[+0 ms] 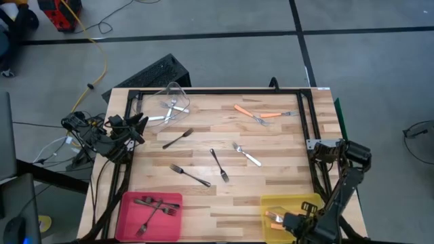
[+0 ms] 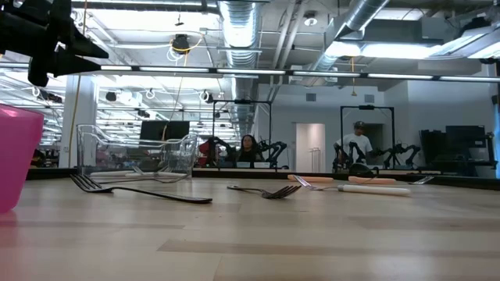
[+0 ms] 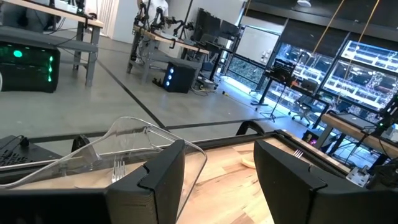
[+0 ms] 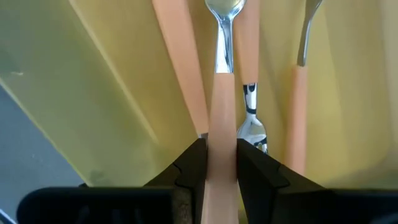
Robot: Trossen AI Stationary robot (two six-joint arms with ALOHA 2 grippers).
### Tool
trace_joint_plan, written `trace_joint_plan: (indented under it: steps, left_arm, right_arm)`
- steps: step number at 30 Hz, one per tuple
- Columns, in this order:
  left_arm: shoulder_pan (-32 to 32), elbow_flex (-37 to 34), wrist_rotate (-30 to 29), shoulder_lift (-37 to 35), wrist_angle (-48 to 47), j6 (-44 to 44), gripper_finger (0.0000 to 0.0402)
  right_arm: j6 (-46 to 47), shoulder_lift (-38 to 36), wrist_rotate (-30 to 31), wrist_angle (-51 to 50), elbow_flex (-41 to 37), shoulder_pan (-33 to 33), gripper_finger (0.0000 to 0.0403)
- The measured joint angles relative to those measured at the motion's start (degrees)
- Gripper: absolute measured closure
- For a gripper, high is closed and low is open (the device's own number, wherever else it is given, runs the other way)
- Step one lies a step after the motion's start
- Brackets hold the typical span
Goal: Sort silverware by color (type)
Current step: Put the orange fork into the yellow bin, then put the black fork into the red bin
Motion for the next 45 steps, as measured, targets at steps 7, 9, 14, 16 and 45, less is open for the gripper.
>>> trace_joint_plan:
  steps: [7,9,14,16,45]
  left_arm:
    - [0.00,0.00,0.02,0.00,0.00,0.00,0.0223]
    - [-0.01,0.00,0.02,0.00,0.00,0.00,0.0223]
    - [-0.01,0.00,0.02,0.00,0.00,0.00,0.0223]
    - [0.00,0.00,0.02,0.00,0.00,0.00,0.0223]
    - [0.00,0.00,0.04,0.00,0.00,0.63,0.0223]
  right_arm:
    - [0.63,0.00,-0.02,-1.33,0.00,-0.20,0.0300]
    - [0.60,0.00,-0.04,-1.38,0.00,-0.17,0.0299]
    - [0.60,0.00,-0.04,-1.38,0.00,-0.17,0.0285]
    - [0.57,0.00,-0.04,-1.40,0.00,-0.17,0.0274]
    - [-3.70,-8.06,0.17,-2.04,-0.02,-8.82,0.0241]
